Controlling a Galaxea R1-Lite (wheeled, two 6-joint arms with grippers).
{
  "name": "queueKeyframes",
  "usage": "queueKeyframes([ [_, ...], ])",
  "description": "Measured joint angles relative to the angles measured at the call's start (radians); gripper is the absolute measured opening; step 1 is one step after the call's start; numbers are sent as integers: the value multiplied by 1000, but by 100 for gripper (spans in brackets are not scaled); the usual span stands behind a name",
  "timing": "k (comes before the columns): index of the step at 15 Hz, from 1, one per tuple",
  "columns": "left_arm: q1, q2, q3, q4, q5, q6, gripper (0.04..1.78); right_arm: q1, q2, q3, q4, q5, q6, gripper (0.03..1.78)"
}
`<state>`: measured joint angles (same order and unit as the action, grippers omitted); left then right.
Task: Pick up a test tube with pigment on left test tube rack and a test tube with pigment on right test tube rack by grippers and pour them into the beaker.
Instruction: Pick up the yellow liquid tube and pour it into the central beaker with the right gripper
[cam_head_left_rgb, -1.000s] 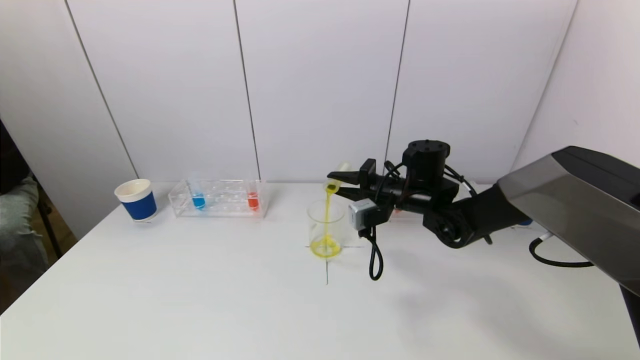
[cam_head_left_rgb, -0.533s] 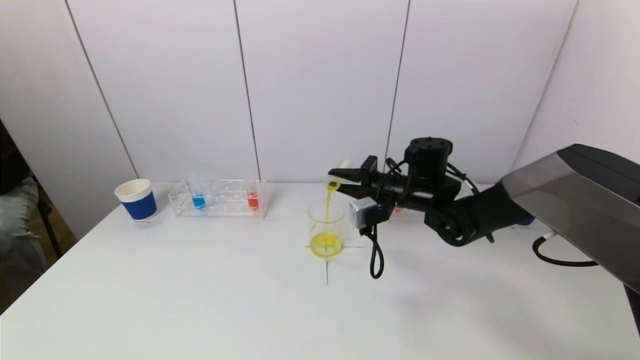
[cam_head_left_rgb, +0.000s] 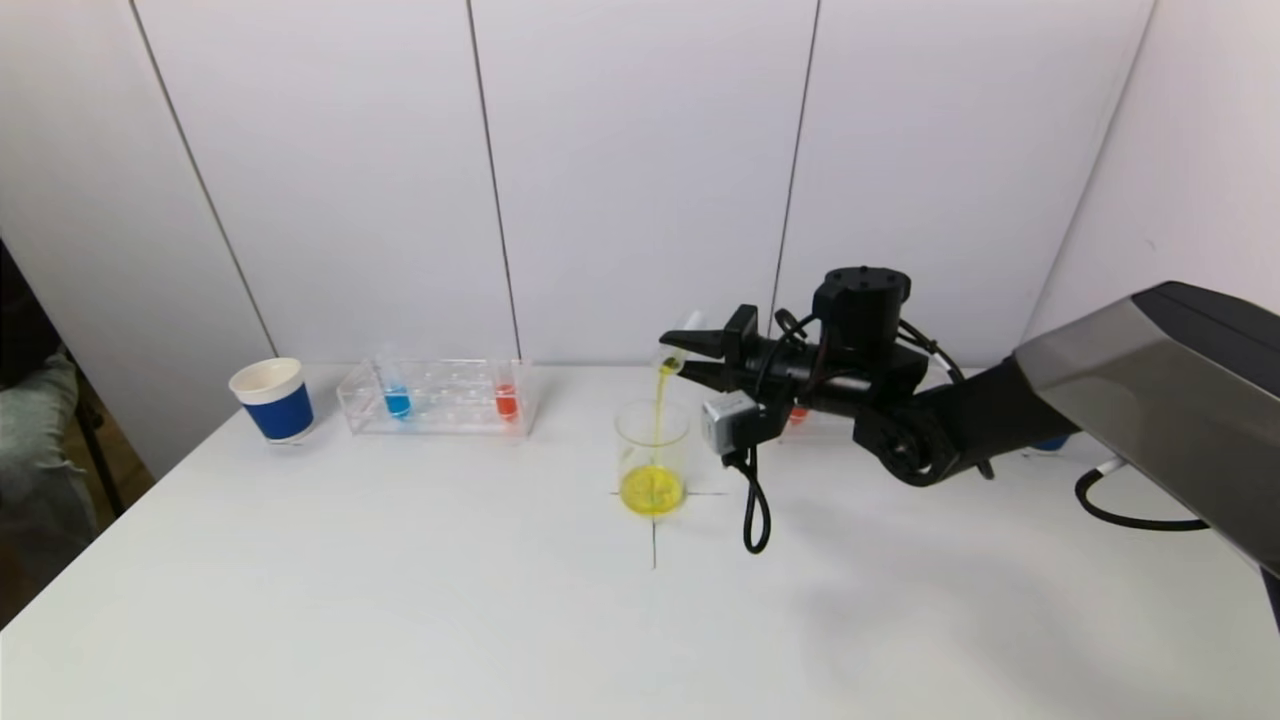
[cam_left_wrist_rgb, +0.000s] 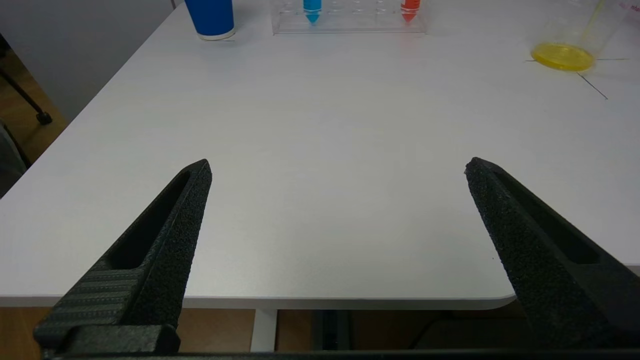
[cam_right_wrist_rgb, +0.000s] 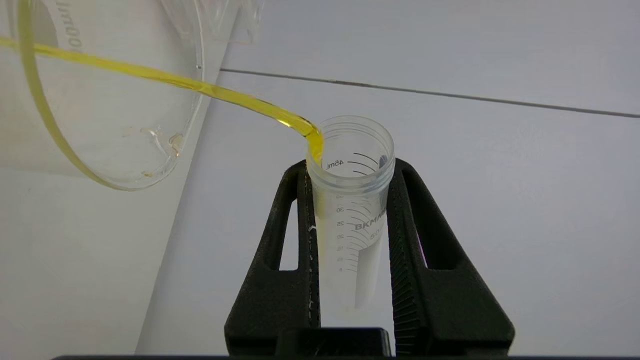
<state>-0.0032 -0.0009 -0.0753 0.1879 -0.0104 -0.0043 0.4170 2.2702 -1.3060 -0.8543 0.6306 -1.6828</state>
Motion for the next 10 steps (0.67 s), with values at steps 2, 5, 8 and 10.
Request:
queueKeyframes([
  [2, 0, 0, 0, 0, 0, 0, 177, 1, -1, -5, 13, -4, -18, 46],
  [5, 0, 0, 0, 0, 0, 0, 177, 1, -2, -15, 17, -16, -44, 46],
  [8, 0, 0, 0, 0, 0, 0, 177, 1, -5, -19, 20, -30, -62, 46],
  [10, 0, 0, 0, 0, 0, 0, 177, 2, -8, -20, 34, -34, -74, 46],
])
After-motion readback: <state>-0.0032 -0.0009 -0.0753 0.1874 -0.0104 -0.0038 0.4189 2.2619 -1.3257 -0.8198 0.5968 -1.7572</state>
